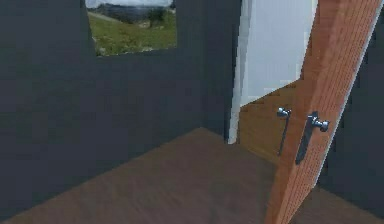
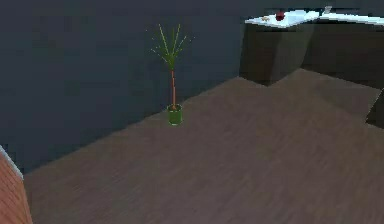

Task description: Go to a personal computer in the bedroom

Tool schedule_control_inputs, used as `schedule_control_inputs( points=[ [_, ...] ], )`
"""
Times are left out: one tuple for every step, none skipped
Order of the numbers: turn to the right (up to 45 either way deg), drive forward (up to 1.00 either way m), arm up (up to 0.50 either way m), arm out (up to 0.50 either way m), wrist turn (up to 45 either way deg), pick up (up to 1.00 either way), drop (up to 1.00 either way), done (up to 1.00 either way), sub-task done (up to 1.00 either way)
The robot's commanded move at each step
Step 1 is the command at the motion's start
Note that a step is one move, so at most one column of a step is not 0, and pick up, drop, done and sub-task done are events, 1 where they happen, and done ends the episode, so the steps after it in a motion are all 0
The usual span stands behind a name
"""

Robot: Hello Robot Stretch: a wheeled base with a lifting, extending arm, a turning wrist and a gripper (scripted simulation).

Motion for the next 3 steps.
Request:
schedule_control_inputs(
  points=[
    [0.0, 0.85, 0.00, 0.00, 0.0, 0.00, 0.00, 0.00, 0.00],
    [30.0, 0.00, 0.00, 0.00, 0.0, 0.00, 0.00, 0.00, 0.00],
    [0.0, 0.65, 0.00, 0.00, 0.0, 0.00, 0.00, 0.00, 0.00]
  ],
)
